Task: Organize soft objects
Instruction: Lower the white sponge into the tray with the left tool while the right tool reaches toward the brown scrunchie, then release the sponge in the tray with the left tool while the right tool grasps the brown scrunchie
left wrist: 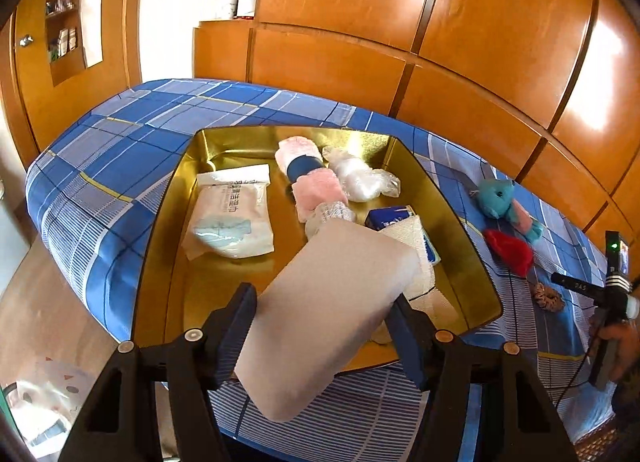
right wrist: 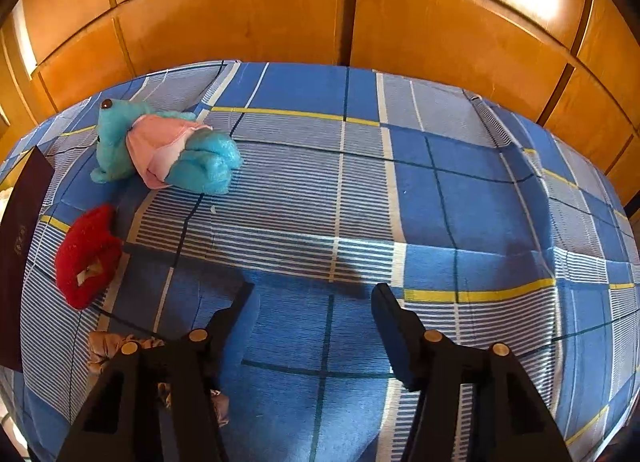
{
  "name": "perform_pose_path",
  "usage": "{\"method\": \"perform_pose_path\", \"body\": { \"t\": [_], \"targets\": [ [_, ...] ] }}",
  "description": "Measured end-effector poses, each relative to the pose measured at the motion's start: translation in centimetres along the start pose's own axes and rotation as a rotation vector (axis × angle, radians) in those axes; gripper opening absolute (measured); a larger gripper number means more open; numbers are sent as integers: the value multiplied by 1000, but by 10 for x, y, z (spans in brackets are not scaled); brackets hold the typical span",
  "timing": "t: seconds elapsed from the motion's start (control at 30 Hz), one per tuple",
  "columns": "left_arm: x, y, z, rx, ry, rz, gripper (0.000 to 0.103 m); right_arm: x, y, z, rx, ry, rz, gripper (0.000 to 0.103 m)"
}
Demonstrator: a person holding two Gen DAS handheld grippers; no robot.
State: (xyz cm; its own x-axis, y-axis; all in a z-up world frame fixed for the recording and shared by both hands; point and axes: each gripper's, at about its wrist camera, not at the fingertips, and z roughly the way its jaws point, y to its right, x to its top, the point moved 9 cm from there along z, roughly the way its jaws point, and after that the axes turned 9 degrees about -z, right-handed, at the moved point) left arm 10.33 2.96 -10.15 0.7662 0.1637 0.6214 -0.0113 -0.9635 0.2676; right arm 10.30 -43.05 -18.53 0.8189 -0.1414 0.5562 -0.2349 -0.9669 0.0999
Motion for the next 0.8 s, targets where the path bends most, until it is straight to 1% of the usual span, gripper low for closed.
{"method": "perform_pose_path", "body": {
  "t": [0.1, 0.17, 0.23, 0.37, 0.53, 0.6, 0.67, 0.7, 0.77, 0.8],
  "targets": [
    [-2, -4, 3, 1, -8, -9, 64, 2, 0, -7, 7, 16, 12, 57],
    [-3, -6, 6, 5, -17, -14, 54, 5, -4, -12, 19, 27, 11, 56],
    [-4, -7, 9, 5, -26, -17, 53, 9, -11, -16, 27, 33, -15, 53],
    [-8, -11, 15, 9, -40, -21, 53, 13, -29, -20, 68, 31, -58, 53],
    [-8, -16, 16, 12, -41, -30, 53, 5, -72, -29, 207, -17, -238, 53],
    [-8, -17, 17, 14, -39, -32, 53, 1, -83, -33, 229, -27, -301, 53],
    [-9, -17, 18, 15, -42, -28, 49, -5, -89, -34, 247, -44, -347, 54],
    [-9, -16, 18, 16, -42, -25, 49, -6, -90, -33, 247, -49, -361, 54],
    [-9, -13, 19, 15, -44, -14, 44, -10, -92, -29, 255, -67, -385, 56],
    [-9, -13, 19, 16, -43, -10, 42, -13, -92, -26, 257, -80, -392, 60]
  ]
}}
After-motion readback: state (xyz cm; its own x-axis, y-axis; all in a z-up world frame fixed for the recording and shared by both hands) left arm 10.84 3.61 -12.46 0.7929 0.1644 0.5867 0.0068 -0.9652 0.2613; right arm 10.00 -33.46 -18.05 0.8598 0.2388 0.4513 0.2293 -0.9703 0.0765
